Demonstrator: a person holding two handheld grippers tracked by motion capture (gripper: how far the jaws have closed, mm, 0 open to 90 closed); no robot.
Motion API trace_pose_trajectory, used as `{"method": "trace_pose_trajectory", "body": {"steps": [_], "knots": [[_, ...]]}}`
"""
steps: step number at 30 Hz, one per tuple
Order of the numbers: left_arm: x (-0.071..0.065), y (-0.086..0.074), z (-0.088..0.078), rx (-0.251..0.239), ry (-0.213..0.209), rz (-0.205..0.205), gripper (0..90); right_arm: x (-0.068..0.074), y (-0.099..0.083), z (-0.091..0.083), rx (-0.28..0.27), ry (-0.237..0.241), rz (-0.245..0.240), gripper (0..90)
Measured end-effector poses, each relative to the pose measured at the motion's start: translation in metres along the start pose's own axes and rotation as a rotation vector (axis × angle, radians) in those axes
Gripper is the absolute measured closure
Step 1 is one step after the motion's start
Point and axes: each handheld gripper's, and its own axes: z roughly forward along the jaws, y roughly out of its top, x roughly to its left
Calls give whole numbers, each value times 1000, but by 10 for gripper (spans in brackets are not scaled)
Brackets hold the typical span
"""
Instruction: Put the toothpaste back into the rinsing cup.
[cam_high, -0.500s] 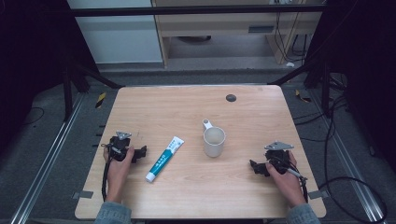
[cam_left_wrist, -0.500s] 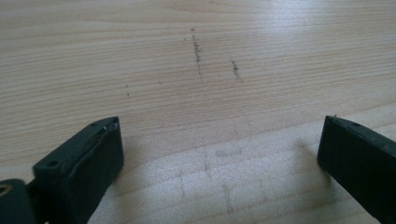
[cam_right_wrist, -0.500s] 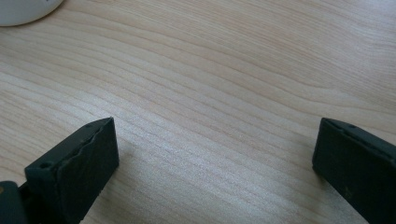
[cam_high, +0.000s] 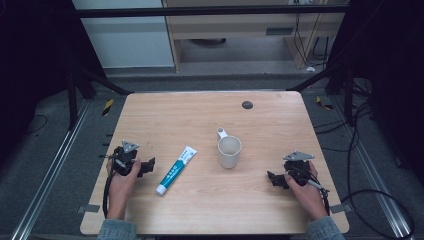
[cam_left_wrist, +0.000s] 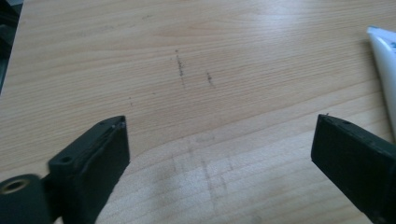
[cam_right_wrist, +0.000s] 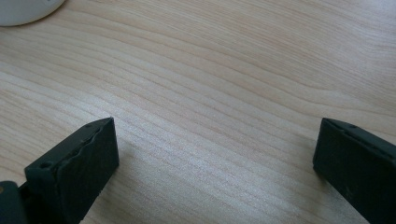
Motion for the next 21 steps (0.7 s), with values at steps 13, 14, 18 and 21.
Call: {"method": "trace_pose_trajectory", "body": {"steps": [13, 14, 18, 21], "knots": [[-18, 22, -32, 39, -36, 63, 58, 0, 0, 0, 0, 0, 0, 4], [-19, 25, -34, 35, -37, 63, 55, 0, 0, 0, 0, -1, -1, 4], [-29, 30, -38, 49, -84, 99, 63, 0, 0, 0, 0, 0, 0, 4], [-39, 33, -39, 35, -95, 117, 54, 0, 0, 0, 0, -1, 0, 5]]}}
